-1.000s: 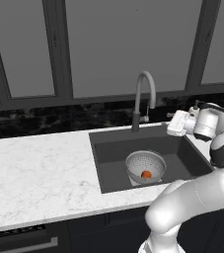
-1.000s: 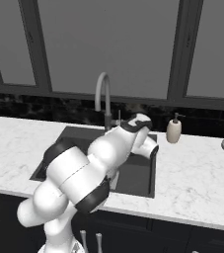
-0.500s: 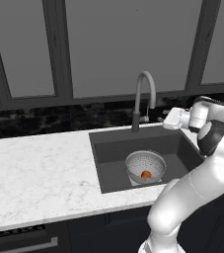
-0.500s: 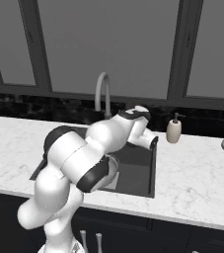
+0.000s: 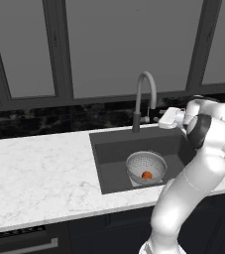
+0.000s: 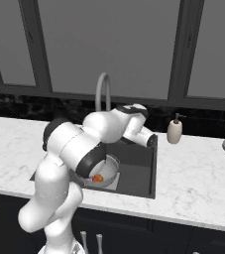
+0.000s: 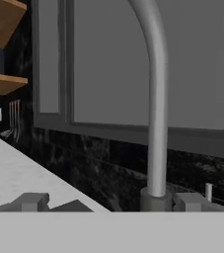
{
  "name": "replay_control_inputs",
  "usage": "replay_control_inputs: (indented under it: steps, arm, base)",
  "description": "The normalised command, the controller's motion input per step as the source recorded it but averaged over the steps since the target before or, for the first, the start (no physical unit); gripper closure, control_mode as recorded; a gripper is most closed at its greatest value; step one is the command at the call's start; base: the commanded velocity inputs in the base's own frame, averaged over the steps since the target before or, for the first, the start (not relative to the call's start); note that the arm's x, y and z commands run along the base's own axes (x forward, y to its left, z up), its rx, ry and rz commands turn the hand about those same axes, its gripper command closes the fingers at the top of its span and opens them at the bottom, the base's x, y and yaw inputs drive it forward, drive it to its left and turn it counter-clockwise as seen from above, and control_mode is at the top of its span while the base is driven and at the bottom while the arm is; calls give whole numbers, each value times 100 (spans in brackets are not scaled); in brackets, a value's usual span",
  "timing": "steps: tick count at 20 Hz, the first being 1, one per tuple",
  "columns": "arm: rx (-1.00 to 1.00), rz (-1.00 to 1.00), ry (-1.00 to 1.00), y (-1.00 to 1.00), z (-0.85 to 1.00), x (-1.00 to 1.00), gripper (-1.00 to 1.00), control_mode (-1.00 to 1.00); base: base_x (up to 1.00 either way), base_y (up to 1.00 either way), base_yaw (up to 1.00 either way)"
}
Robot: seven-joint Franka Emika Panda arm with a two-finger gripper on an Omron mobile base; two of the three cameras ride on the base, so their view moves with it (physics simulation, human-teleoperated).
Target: Put the colander in the sink, put the apple in the colander, and turn on the sink faucet and pour water over the colander.
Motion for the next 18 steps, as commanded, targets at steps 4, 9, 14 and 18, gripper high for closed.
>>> replay_control_inputs:
  steps: [4, 9, 14, 18]
  arm:
    - [0, 0, -2, 3, -7, 23, -100, -100]
    - [0, -1, -4, 0, 0, 20, -100, -100]
    - [0, -2, -2, 0, -4, 17, -100, -100]
    - [0, -4, -2, 0, -7, 21, -100, -100]
  base:
    - [0, 0, 0]
    - [0, 0, 0]
    - [0, 0, 0]
    - [0, 0, 0]
